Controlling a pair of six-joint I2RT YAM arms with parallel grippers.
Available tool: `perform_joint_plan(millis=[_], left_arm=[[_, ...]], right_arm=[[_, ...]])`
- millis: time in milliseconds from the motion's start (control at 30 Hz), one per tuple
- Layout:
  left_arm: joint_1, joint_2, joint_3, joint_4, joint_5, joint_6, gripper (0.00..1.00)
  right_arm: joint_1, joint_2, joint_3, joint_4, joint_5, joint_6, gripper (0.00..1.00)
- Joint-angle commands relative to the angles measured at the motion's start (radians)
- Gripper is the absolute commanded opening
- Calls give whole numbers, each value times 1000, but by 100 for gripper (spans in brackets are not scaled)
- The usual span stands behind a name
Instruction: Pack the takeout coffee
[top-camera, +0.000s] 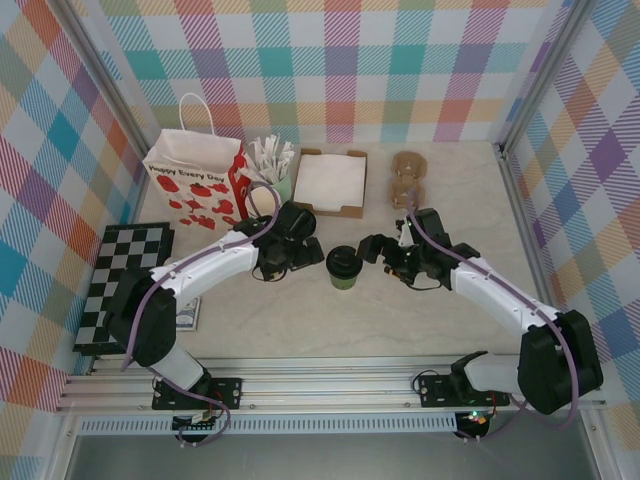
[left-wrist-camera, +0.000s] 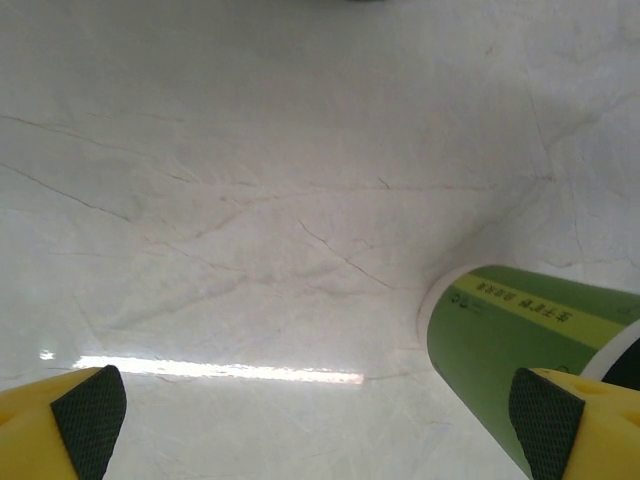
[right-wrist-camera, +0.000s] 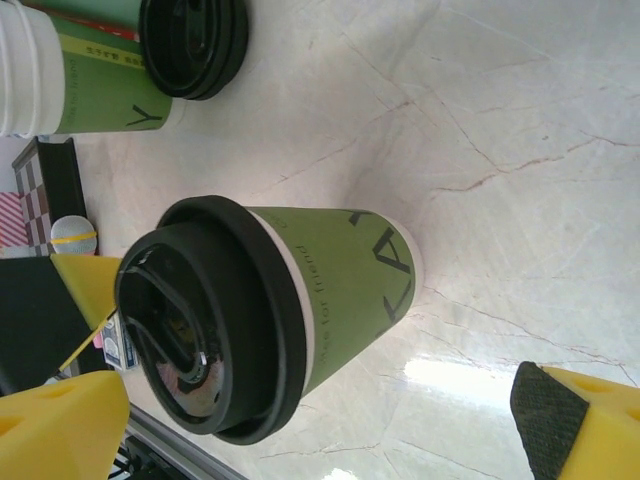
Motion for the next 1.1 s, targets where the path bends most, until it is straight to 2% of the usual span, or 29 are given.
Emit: perform_joint_plan(millis=[0,100,167,367,500,633,1067], left_arm=[[-5,-27,-8,68,82,23,100],[-4,-12,3,19,39,10,100],[-5,-4,5,-12,0,-13,100],[-3,42,9,-33,-70,-75,100],[-3,85,21,-19,-81,-84,100],[-3,131,29,-13,-70,-76,100],[-4,173,30,-4,-40,-58,100]], right_arm=[[0,8,-18,33,-21,23,100],[2,36,8,84,-140,-19,100],[15,55,40,69,-172,-49,100],[74,105,146,-110,16,-72,100],[122,131,200,-161,95,-36,100],[167,194,295,-299,227,7,100],[225,327,406,-310,191,11,100]])
